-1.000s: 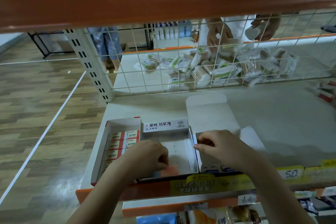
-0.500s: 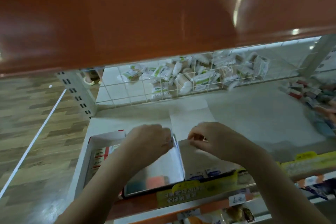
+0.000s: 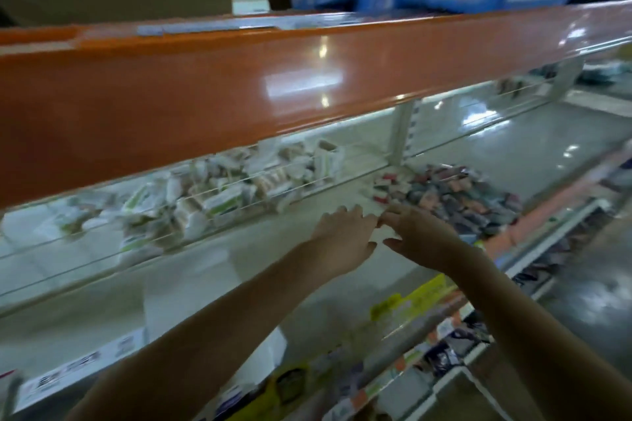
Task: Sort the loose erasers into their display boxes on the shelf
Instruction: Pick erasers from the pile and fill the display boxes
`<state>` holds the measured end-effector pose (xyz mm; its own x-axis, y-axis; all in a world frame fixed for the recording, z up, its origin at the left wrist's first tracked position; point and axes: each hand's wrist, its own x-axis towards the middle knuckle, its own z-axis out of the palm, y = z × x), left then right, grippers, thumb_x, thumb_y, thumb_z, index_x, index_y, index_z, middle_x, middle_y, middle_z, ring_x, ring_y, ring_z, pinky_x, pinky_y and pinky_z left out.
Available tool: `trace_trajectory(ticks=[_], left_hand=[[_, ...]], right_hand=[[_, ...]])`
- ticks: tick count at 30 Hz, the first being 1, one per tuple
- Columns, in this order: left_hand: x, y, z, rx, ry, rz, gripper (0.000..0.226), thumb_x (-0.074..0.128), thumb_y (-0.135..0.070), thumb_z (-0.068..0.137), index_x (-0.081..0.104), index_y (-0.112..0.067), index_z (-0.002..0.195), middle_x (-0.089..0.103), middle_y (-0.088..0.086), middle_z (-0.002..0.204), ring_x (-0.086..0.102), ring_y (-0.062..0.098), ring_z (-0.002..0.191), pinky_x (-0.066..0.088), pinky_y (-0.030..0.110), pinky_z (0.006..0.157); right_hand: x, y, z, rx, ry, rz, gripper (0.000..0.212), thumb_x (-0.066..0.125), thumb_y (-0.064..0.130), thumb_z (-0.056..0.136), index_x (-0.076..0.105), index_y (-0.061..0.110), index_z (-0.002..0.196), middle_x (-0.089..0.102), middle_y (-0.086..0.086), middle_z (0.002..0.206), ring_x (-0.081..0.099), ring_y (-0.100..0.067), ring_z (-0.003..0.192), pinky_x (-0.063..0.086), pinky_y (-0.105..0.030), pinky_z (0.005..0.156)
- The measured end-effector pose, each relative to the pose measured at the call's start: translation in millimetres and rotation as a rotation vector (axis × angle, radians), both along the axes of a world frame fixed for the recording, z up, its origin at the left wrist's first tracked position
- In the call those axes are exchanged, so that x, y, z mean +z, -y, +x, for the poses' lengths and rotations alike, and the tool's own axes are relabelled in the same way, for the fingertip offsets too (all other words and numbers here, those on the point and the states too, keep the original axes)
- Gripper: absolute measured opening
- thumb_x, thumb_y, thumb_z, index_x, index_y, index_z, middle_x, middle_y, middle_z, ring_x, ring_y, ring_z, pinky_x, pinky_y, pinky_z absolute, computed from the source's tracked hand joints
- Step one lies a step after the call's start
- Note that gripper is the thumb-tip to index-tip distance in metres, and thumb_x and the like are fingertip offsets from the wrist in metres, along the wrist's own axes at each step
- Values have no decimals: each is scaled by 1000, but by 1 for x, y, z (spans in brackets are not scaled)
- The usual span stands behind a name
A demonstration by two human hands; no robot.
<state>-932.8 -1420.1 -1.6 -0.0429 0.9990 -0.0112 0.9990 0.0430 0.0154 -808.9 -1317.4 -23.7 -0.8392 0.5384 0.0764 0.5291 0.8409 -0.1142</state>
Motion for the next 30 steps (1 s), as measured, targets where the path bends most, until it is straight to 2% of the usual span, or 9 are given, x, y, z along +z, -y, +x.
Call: trace_trajectory(ticks=[4,7,10,14,17,21,23,27,30], left_hand=[[-8,-60,41,-28,51,-62,47,48,-28,95,38,-13,138,36,17,140,41,35,124,35,39,98],[-15,-93,59,-58,61,-54,47,51,-25,93,40,-16,138,39,17,140,41,32,126,35,35,98],[-19,-121,69,-29,34,-61,56,48,-32,93,30,-16,144,39,18,138,39,36,127,37,40,96],[-28,-159,70,22,11,3,45,50,-39,90,49,-10,124,51,17,124,51,34,111,44,37,84],[-36,-179,66,94,32,21,35,47,-34,91,52,-10,116,57,13,116,54,29,104,44,35,80],[-48,-192,64,186,96,25,38,46,-37,94,48,-12,123,56,10,122,46,29,118,39,39,92],[-53,-197,66,219,95,-5,43,47,-38,93,45,-12,127,53,10,128,39,29,126,36,40,98],[-63,-207,69,274,82,-32,47,52,-40,91,46,-10,126,52,12,130,40,31,128,41,42,100],[-70,-211,69,296,121,32,40,54,-37,90,50,-10,119,53,12,129,36,31,131,41,42,101]], right_hand=[[-15,-57,53,-92,18,-29,37,56,24,88,53,17,124,52,-7,127,48,-25,118,36,-31,95],[-23,-87,79,-133,40,-83,36,60,28,87,57,13,120,55,-11,122,50,-26,116,34,-30,92],[-27,-112,98,-182,10,-125,28,59,23,89,62,11,114,59,-13,115,53,-28,111,35,-30,89],[-30,-148,113,-236,-32,-117,29,57,24,89,59,15,116,54,-6,123,54,-24,112,42,-32,89],[-29,-168,113,-294,-85,-96,30,56,24,89,58,14,117,50,-6,127,52,-24,115,46,-36,91],[-35,-180,117,-293,-149,-81,29,53,38,90,61,15,104,53,-1,114,54,-13,96,52,-31,80],[-43,-184,121,-285,-144,-71,39,46,44,89,62,12,104,51,-1,115,53,-15,100,52,-32,82],[-52,-188,124,-281,-148,-53,22,51,16,89,61,13,109,46,-3,124,52,-23,111,44,-28,84],[-55,-190,125,-278,-177,-24,19,53,19,92,60,15,109,49,-3,126,53,-22,110,46,-28,83]])
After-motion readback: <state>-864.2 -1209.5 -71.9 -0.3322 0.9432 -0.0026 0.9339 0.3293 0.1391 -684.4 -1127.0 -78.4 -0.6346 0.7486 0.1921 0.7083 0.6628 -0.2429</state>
